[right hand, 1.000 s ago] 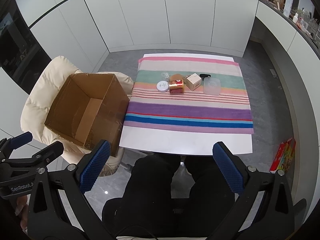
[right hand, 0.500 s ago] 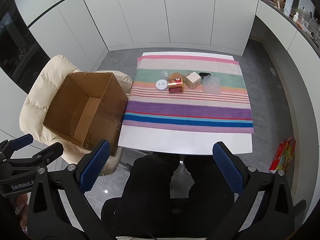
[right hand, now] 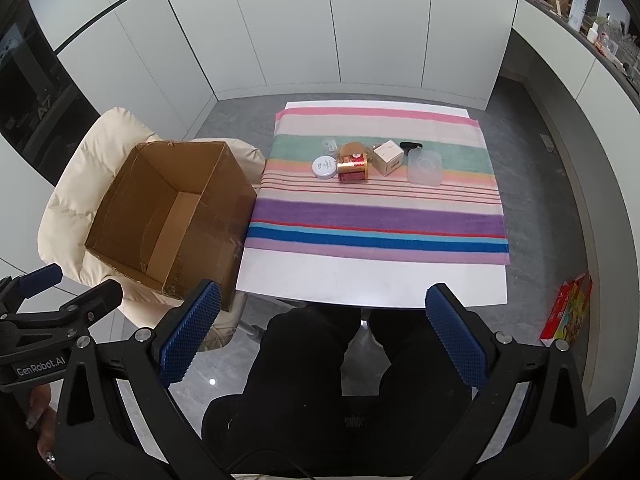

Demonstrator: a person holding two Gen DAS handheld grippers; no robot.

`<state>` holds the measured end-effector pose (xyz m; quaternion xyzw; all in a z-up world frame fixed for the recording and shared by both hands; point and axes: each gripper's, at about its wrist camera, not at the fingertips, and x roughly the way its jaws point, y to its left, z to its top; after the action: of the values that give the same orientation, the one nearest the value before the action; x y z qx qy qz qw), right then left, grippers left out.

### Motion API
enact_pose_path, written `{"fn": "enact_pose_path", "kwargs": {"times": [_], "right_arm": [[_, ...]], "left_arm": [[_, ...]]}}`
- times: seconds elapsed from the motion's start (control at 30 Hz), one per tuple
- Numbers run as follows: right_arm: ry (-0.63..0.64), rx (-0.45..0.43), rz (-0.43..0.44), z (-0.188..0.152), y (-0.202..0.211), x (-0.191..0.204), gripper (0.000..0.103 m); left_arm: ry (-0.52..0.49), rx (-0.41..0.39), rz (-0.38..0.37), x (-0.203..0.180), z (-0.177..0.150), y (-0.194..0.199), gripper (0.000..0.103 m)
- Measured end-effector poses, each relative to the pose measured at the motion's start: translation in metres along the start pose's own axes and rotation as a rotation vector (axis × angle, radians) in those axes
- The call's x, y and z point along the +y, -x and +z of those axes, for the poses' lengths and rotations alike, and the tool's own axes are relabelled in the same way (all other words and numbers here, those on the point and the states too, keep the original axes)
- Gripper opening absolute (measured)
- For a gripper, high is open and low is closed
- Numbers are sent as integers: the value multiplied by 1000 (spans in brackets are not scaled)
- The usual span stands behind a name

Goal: Organize objects

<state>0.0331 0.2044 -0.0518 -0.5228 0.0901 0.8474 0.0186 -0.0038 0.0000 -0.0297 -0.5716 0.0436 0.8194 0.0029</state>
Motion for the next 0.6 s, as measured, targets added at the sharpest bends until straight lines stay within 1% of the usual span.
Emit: {"fn": "enact_pose_path", "kwargs": {"times": [0.3, 0.6], "right_arm": [[-2, -1, 4, 1, -1, 2, 103], [-7, -8, 4, 5, 1, -2, 103]], "left_arm": [[13, 7, -22, 6, 0, -1, 103], [14, 13, -25, 0, 0, -3, 103]]}}
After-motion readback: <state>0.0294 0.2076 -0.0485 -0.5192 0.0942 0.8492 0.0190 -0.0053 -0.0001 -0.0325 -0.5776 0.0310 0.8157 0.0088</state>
